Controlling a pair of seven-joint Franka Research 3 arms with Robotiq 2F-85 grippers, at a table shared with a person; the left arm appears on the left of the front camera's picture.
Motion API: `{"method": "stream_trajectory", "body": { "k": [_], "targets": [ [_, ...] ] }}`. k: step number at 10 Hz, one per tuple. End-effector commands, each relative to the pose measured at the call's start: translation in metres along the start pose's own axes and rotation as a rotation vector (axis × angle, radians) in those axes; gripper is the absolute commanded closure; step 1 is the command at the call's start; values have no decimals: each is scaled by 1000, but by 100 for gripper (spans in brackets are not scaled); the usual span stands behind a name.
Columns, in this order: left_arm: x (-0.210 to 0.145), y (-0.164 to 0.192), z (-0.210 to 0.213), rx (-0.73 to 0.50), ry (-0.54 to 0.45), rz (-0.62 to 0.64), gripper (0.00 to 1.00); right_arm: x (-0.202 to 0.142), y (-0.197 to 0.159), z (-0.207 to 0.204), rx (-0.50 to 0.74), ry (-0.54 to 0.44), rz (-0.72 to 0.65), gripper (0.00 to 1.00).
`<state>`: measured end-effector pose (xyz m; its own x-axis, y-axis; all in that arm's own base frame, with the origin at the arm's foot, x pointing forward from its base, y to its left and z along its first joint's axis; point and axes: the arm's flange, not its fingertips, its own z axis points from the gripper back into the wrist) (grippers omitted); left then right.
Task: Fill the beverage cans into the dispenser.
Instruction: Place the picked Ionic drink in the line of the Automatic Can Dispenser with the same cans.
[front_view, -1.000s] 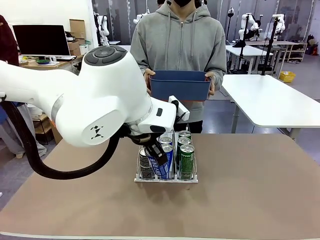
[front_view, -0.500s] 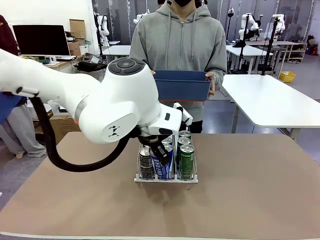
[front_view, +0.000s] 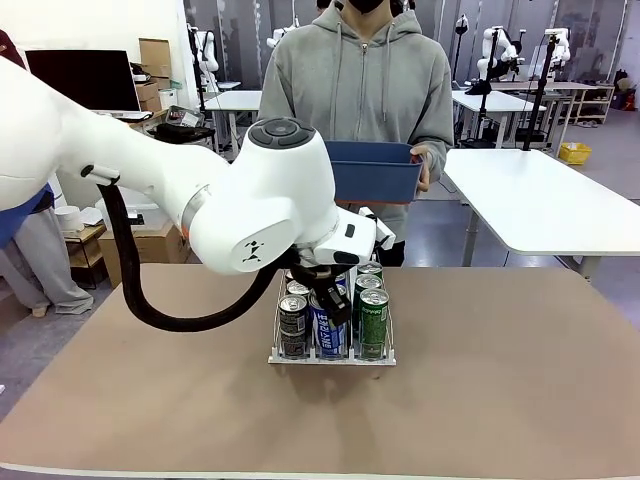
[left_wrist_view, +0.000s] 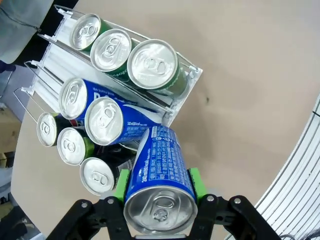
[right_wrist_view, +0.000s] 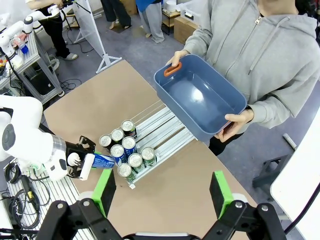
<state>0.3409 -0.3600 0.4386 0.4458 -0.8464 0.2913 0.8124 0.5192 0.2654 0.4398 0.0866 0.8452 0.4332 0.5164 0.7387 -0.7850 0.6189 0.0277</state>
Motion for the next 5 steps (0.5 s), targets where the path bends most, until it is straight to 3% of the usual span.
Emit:
{"method": "stream_trajectory", "body": {
  "k": [1,3,5],
  "targets": [
    [15,15,-10,94,-1,41,43,-2,2,0,2,7,7,0],
    [18,20,-18,76,-2,52,43,-2,2,0,2,7,7,0],
    [-1,10,-10,37,22,29,43,-2,2,0,2,7,7,0]
  ]
}}
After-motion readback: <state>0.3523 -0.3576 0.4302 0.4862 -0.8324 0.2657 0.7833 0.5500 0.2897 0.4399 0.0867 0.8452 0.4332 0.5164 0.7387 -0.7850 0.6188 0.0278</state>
